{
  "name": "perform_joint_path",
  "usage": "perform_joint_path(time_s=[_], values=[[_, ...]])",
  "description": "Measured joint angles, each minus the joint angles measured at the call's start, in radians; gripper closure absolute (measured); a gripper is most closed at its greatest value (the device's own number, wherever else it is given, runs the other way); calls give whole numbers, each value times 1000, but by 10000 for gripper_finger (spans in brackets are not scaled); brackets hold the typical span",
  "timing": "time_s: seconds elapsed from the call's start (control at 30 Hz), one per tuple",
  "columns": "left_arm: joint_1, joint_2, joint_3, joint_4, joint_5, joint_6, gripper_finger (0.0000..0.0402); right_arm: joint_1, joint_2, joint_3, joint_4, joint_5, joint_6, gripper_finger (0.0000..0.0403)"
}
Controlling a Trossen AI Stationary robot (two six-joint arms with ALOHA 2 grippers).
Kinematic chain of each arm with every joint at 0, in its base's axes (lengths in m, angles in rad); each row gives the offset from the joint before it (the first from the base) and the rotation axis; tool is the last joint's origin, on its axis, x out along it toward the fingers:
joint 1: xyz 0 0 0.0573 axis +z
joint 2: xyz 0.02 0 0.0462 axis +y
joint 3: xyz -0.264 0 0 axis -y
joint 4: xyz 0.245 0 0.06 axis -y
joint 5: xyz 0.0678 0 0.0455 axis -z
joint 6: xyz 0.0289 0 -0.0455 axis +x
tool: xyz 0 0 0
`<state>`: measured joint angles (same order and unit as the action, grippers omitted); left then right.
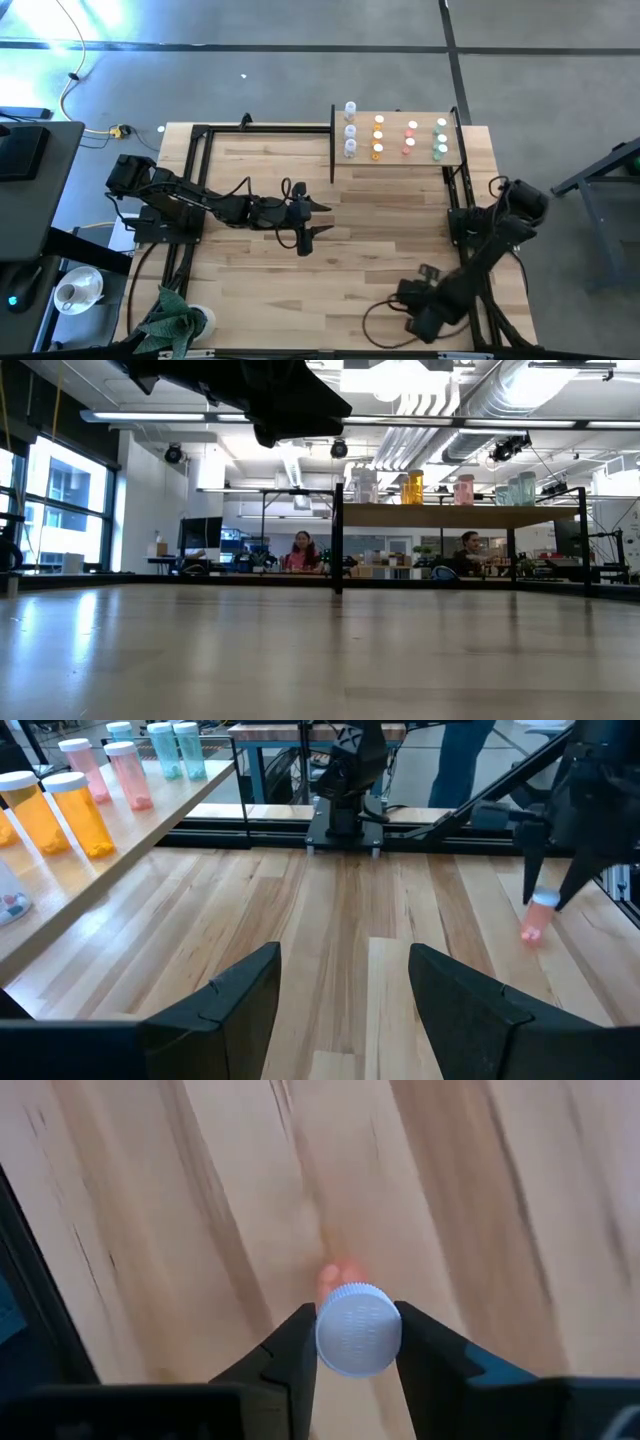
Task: Pick and place medicine bottles onto shelf by color
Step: Put the pink pill bottle on the shelf aligned with the other pink pill bottle
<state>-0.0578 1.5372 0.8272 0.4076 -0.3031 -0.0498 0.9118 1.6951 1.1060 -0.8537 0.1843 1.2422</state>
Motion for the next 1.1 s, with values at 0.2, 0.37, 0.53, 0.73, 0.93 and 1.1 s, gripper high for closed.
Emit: perform_joint_path(time_s=[0.2, 0.37, 0.53, 0.73, 0.93, 1.1], values=[[0, 0, 0, 0, 0, 0, 190, -149, 0, 33, 25, 9, -327, 298], [0, 0, 0, -6, 0, 0, 190, -243, 0, 157, -54, 56, -559, 298], [0, 0, 0, -42, 0, 0, 190, -294, -1, 332, -271, 172, -652, 298], [0, 0, 1, -55, 0, -2, 190, -345, -2, 545, -527, 305, -667, 298], [0, 0, 0, -55, 0, -2, 190, -408, -3, 718, -720, 432, -667, 298], [0, 0, 0, -56, 0, -2, 190, -462, -62, 758, -708, 491, -750, 298]])
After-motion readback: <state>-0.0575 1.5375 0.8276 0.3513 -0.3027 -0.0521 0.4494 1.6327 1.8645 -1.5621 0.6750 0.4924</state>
